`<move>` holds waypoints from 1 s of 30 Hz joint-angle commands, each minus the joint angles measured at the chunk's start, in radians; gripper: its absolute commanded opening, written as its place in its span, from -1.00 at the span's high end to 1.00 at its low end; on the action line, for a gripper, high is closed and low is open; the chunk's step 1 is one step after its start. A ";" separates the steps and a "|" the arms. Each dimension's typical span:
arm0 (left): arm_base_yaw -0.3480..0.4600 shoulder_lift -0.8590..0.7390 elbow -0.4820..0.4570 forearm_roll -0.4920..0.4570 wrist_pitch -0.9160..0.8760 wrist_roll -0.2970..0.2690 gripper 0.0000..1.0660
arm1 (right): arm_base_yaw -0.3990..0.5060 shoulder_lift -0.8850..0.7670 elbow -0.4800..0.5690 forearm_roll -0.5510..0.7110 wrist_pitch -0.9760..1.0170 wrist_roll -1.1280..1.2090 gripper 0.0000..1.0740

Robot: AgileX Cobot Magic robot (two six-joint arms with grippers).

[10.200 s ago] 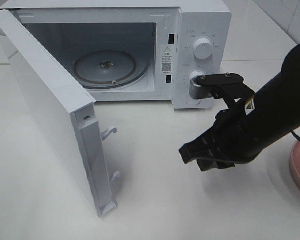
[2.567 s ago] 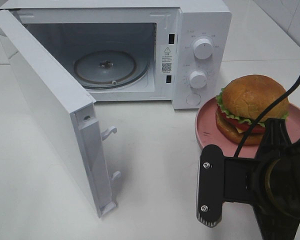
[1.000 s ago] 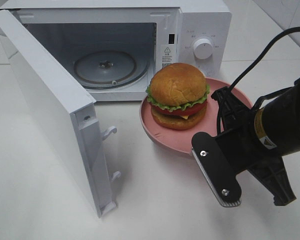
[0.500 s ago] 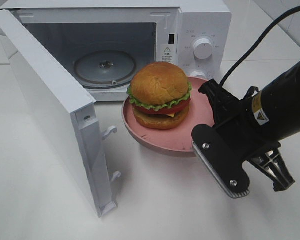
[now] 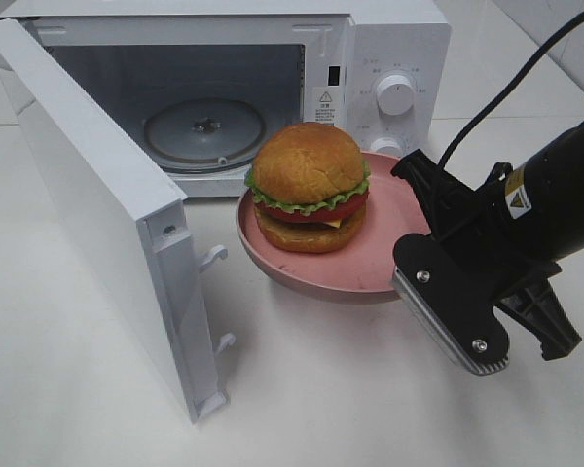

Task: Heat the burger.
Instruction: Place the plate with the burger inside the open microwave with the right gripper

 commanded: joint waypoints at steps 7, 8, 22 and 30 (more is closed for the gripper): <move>-0.003 -0.016 0.000 -0.001 -0.008 0.003 -0.83 | -0.002 -0.011 -0.015 -0.004 -0.139 -0.012 1.00; -0.003 -0.016 0.000 -0.001 -0.008 0.003 -0.83 | -0.002 -0.010 -0.015 0.007 -0.161 -0.011 1.00; -0.003 -0.016 0.000 -0.001 -0.008 0.003 -0.83 | 0.039 0.097 -0.123 0.030 -0.165 -0.013 1.00; -0.003 -0.016 0.000 -0.001 -0.008 0.003 -0.83 | 0.057 0.196 -0.223 0.034 -0.159 -0.012 1.00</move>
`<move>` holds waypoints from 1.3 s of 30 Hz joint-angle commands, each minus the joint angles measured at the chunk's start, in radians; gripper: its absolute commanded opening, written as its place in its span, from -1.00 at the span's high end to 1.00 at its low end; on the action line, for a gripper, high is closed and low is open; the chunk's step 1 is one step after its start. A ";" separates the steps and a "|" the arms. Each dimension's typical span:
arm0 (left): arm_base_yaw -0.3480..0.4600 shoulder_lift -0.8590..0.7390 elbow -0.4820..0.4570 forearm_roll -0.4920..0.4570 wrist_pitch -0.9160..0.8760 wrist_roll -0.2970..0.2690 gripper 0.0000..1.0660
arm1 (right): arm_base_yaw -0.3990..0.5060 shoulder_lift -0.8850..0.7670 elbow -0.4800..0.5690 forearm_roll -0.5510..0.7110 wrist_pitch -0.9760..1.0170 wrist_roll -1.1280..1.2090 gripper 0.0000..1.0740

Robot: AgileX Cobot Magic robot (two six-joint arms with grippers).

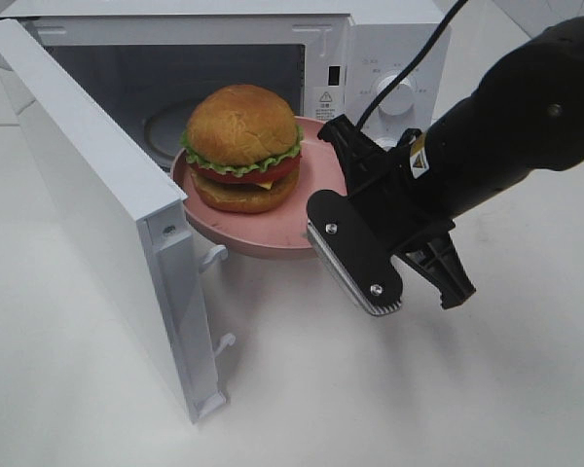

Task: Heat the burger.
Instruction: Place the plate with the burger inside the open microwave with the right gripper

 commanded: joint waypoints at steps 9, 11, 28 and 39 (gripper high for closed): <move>-0.003 -0.016 0.000 -0.001 -0.008 0.003 -0.83 | 0.007 0.092 -0.155 0.007 -0.034 -0.007 1.00; -0.003 -0.016 0.000 -0.001 -0.008 0.003 -0.83 | 0.007 0.117 -0.184 0.007 -0.015 -0.007 1.00; -0.003 -0.016 0.000 -0.001 -0.008 0.003 -0.83 | 0.007 0.302 -0.446 0.021 0.112 0.004 1.00; -0.003 -0.016 0.000 -0.001 -0.008 0.003 -0.83 | 0.007 0.388 -0.554 0.016 0.125 0.063 1.00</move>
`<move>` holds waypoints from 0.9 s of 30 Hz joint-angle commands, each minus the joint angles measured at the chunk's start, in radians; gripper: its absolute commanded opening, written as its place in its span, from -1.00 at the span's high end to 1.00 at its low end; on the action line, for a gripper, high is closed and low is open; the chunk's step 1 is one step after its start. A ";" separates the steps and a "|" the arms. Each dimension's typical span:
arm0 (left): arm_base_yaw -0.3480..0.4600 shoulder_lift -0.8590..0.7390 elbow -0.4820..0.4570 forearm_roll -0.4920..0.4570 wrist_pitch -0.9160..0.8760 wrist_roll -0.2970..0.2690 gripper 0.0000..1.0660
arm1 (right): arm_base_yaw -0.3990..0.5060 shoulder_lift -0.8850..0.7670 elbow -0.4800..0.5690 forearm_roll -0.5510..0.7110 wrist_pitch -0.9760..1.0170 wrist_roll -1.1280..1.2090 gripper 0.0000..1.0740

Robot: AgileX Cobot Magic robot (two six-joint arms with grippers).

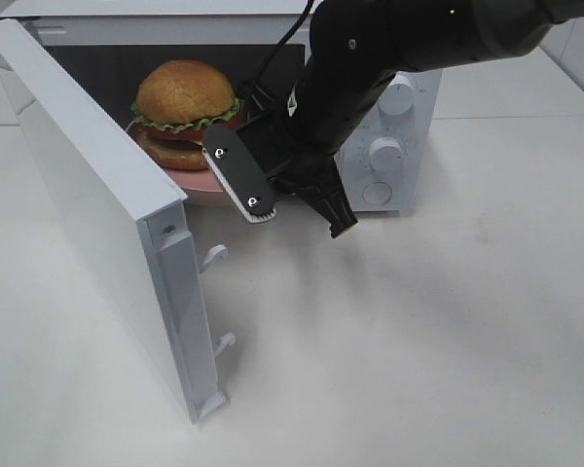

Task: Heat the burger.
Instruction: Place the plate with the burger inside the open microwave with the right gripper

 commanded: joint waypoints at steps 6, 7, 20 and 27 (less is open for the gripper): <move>-0.003 -0.016 0.000 -0.001 -0.008 0.003 -0.83 | -0.002 0.062 -0.134 -0.018 -0.024 0.073 1.00; -0.003 -0.016 0.000 -0.001 -0.008 0.003 -0.83 | -0.002 0.081 -0.163 -0.018 -0.012 0.088 1.00; -0.003 -0.016 0.000 -0.001 -0.008 0.003 -0.83 | -0.002 0.190 -0.336 -0.067 0.022 0.197 1.00; -0.003 -0.016 0.000 -0.001 -0.008 0.003 -0.83 | -0.002 0.261 -0.443 -0.090 0.036 0.262 1.00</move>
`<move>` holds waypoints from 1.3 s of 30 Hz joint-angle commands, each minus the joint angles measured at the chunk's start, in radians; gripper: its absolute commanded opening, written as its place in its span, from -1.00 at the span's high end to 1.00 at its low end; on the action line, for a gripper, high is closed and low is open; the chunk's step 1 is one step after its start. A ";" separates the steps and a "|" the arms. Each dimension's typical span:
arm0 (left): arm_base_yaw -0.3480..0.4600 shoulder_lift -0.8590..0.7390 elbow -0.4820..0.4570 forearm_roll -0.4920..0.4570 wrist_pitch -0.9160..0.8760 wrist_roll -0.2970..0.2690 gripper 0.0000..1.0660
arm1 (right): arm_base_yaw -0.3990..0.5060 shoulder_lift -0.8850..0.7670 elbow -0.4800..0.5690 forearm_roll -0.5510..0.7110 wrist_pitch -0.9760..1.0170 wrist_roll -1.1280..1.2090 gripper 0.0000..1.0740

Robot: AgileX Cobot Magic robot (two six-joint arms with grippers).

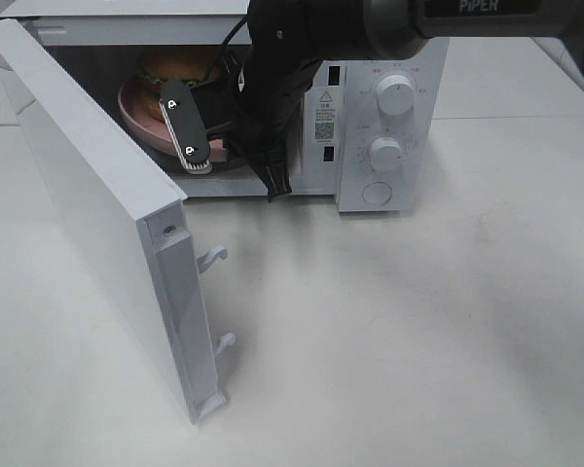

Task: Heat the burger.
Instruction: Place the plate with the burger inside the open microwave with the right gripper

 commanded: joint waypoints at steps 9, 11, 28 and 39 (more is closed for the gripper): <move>-0.003 -0.016 0.000 -0.001 -0.008 0.003 -0.83 | -0.001 0.078 -0.107 -0.066 -0.041 0.054 1.00; -0.003 -0.016 0.000 -0.001 -0.008 0.003 -0.83 | -0.001 0.102 -0.129 -0.071 -0.041 0.061 1.00; -0.003 -0.016 0.000 0.000 -0.008 0.003 -0.83 | -0.001 0.181 -0.196 -0.100 -0.041 0.153 0.78; -0.003 -0.016 0.000 0.000 -0.008 0.003 -0.83 | -0.001 0.169 -0.188 -0.104 -0.039 0.178 0.18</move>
